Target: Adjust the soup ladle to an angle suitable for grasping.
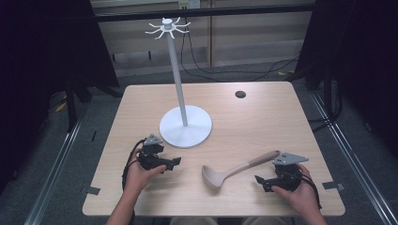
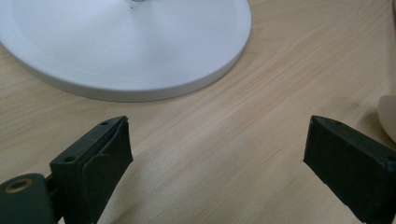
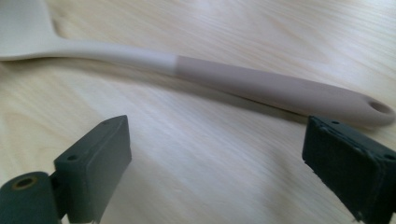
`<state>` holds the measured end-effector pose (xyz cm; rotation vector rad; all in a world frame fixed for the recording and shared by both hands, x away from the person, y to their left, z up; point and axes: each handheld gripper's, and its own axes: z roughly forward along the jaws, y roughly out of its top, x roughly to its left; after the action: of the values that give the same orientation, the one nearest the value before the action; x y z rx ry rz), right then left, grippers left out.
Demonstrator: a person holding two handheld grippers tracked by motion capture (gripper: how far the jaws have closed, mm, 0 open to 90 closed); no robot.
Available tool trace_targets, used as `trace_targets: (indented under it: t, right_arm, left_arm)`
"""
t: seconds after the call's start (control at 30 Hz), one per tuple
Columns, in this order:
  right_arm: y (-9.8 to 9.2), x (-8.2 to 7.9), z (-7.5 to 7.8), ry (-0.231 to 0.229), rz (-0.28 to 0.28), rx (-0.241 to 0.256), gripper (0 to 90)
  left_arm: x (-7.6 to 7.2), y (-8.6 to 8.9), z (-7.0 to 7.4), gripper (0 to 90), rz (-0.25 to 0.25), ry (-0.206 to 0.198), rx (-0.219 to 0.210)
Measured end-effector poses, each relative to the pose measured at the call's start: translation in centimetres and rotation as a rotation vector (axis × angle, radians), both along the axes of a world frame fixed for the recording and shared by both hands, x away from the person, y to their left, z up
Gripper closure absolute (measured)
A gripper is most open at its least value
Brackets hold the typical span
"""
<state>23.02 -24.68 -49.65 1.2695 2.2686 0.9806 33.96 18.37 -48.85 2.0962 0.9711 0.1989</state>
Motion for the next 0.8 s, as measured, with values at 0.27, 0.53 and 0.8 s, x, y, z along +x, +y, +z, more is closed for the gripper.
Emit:
trace_targets:
  t: [0.27, 0.53, 0.8]
  right_arm:
    - [1.8, 0.4, 0.6, -0.02, 0.069, 0.048, 15.8]
    - [4.3, 1.2, 0.9, -0.027, 0.167, 0.054, 24.4]
    - [6.7, 2.0, 0.8, -0.021, 0.277, 0.045, 36.8]
  left_arm:
    - [-0.7, 0.6, 0.0, 7.5, -0.003, -0.001, 0.019]
    - [-1.6, 2.2, 0.0, 7.6, 0.04, -0.002, 0.022]
    - [-2.5, 3.8, -0.1, 7.8, 0.089, -0.003, 0.021]
